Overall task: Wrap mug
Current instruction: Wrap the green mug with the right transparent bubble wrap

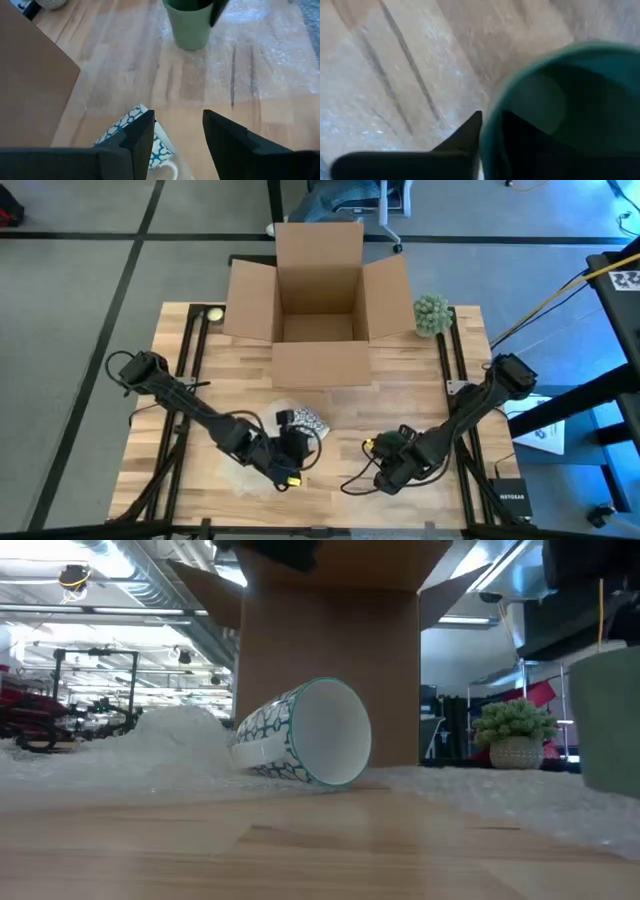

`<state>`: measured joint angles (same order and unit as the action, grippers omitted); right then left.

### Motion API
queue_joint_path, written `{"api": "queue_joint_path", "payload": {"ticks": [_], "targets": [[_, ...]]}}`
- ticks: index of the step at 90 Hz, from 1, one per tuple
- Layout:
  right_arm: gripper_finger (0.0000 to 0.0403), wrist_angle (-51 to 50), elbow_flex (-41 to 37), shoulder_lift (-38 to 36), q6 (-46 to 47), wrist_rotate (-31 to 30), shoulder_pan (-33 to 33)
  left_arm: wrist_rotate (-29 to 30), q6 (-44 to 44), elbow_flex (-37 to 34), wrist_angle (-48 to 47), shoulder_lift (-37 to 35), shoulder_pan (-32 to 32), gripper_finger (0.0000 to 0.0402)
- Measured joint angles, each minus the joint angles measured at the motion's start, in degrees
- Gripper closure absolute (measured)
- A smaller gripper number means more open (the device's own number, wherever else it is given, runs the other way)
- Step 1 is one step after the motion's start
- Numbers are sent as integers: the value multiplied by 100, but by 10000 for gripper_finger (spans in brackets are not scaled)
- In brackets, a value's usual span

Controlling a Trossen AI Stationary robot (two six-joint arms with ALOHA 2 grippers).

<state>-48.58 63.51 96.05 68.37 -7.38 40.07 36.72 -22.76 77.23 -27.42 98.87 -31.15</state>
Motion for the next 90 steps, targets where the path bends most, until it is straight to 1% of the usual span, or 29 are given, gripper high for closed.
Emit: {"api": "queue_joint_path", "payload": {"ticks": [11,18,27,33,46,55,59,73,82,90], "targets": [[261,-186,174,-107,-93,387,9,0,-3,0,2,0,36,249],[231,-340,347,-231,-86,590,87,-4,2,0,9,0,54,249],[204,-568,592,-426,-83,541,274,-2,35,0,14,0,56,249],[192,-817,701,-492,-76,285,415,-2,57,0,20,0,56,249],[182,-1445,956,-526,-91,-148,585,-4,91,0,26,0,84,249],[181,-1814,989,-527,-49,-520,605,1,91,0,26,0,87,249],[180,-1898,993,-527,-38,-575,605,-2,125,0,26,0,89,249],[180,-1897,998,-574,-98,-284,654,-8,367,0,70,0,132,249],[180,-1576,1005,-728,43,-81,951,-12,445,0,126,0,199,249],[180,-1033,1005,-809,371,72,1329,-67,399,0,110,0,242,249]]}}
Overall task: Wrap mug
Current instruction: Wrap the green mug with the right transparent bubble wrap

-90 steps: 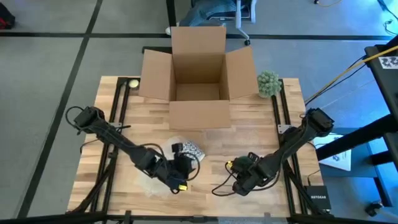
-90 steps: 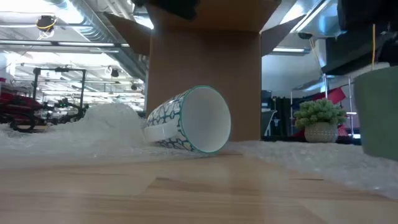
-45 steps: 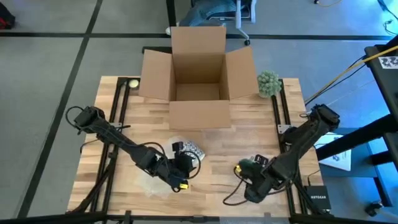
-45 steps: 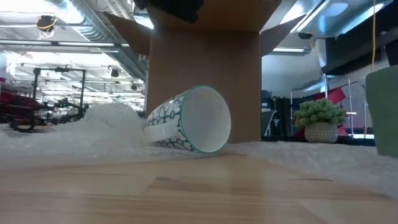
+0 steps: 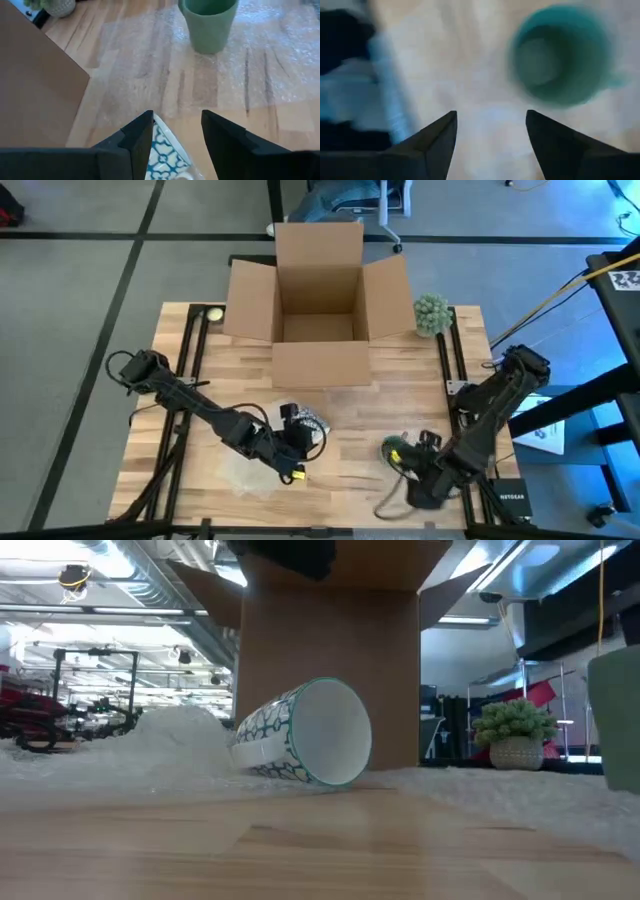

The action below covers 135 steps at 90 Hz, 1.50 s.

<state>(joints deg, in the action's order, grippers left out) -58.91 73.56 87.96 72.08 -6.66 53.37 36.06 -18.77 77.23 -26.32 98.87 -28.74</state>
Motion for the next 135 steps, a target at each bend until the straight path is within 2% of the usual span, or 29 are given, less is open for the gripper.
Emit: {"api": "queue_joint_path", "payload": {"ticks": [12,25,33,46,60,82,93,109,124,135], "targets": [[180,1204,4,80,869,-464,735,-110,-49,0,2,0,-4,249],[180,2302,7,661,695,-936,1318,-116,-27,0,20,0,1,249],[180,2566,6,1148,286,-886,1459,-114,-30,0,21,0,6,249],[180,2706,4,1896,-223,-236,1464,-112,-32,0,40,0,5,249],[195,2528,-2,2438,-49,234,1451,-112,-31,0,69,0,23,249],[250,2195,18,2608,148,106,1451,-107,123,0,290,0,79,249],[292,2134,12,2612,139,25,1451,-110,243,0,324,0,121,249],[387,2096,21,2530,247,455,1395,-106,491,0,325,1,157,249],[388,1130,772,2325,147,396,1376,-110,747,0,329,2,190,249],[400,-131,1593,2295,-168,-34,1287,-109,835,0,330,2,256,249]]}}
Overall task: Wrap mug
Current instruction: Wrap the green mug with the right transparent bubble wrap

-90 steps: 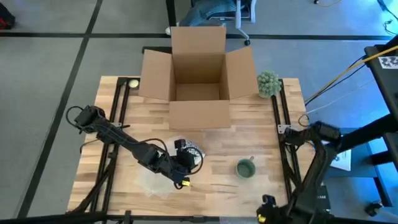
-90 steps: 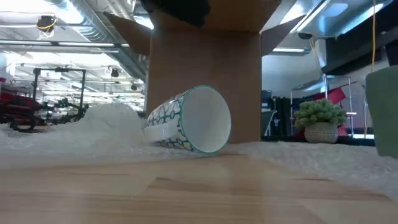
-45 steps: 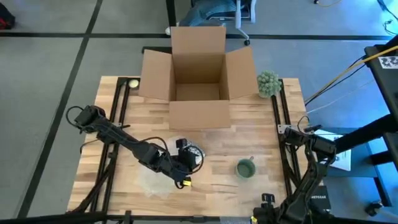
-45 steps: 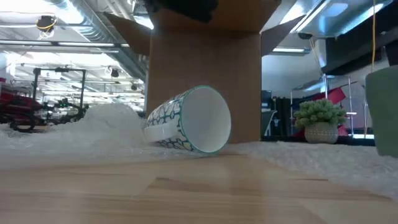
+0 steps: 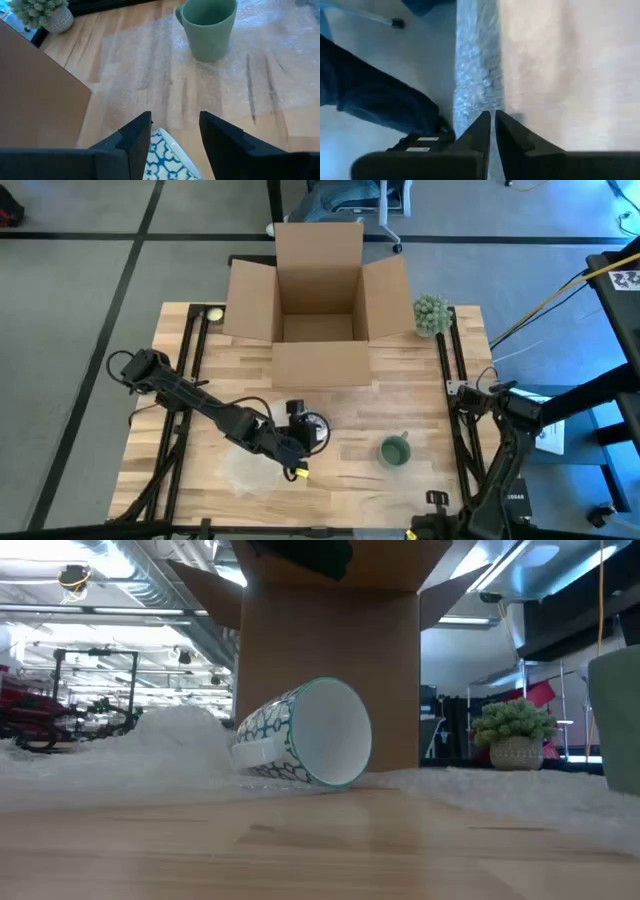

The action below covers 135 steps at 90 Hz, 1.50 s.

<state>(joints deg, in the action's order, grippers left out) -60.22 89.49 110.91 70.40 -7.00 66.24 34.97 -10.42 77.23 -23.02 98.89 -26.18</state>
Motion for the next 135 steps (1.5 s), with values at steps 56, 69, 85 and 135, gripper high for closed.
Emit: {"api": "queue_joint_path", "payload": {"ticks": [56,69,85,135], "targets": [[266,2525,-1081,2,0,-675,331,-236,-9,0,6,0,36,249],[228,2545,-1551,31,147,-691,279,-265,-78,0,3,-1,36,249],[233,2568,-1706,304,265,-429,149,-294,-85,0,-5,0,36,249],[399,-443,-195,168,236,-456,-109,-282,7,-2,-3,0,47,249]]}}
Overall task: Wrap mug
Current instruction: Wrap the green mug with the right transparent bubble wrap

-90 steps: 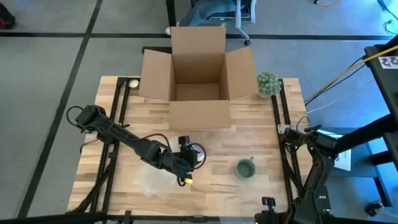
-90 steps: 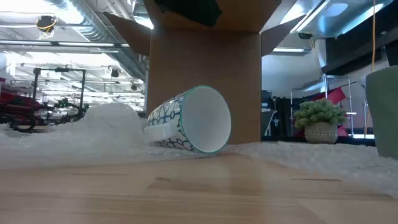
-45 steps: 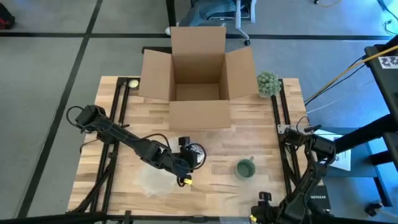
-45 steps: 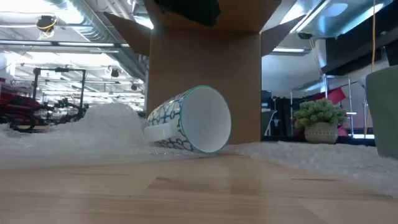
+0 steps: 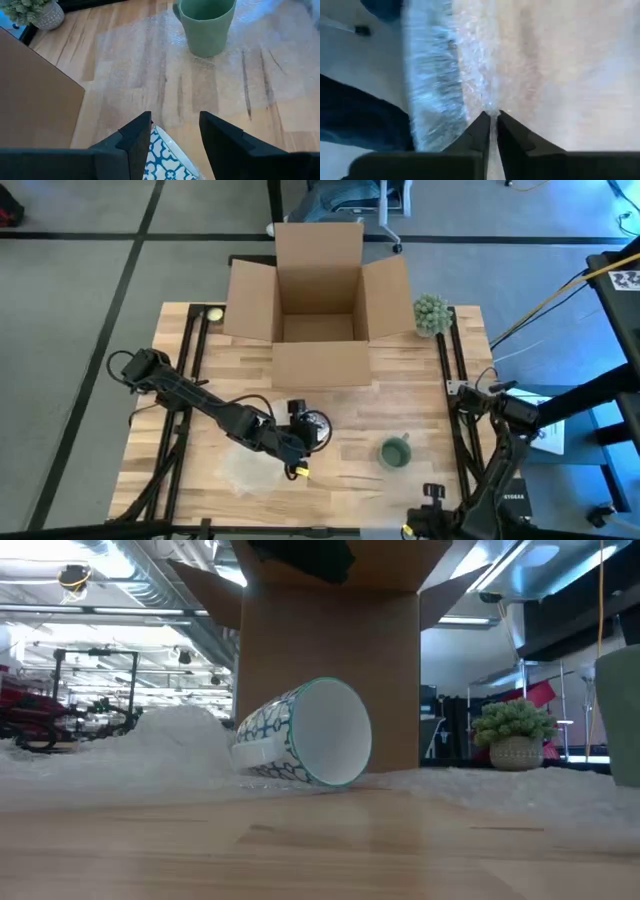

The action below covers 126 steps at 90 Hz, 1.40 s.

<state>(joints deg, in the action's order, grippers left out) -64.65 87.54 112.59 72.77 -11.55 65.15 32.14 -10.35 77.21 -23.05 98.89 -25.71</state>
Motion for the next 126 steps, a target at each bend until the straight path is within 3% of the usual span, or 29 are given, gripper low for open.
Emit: {"api": "queue_joint_path", "payload": {"ticks": [21,35,51,67,91,126], "targets": [[402,-2416,963,5,764,-1820,-166,0,32,0,7,0,51,249],[402,-2533,800,-147,1241,-2663,-623,-2,32,0,14,0,123,249],[402,-2506,359,-333,1517,-2544,-1308,-109,39,0,18,4,160,249],[403,-2377,-128,-565,1492,-1708,-1865,-151,37,0,16,7,143,249],[403,-825,-1153,-1150,559,-624,-2333,-204,34,0,16,7,144,249],[403,1315,-2163,-1287,-1137,-19,-2984,-509,-150,0,7,7,97,249]]}}
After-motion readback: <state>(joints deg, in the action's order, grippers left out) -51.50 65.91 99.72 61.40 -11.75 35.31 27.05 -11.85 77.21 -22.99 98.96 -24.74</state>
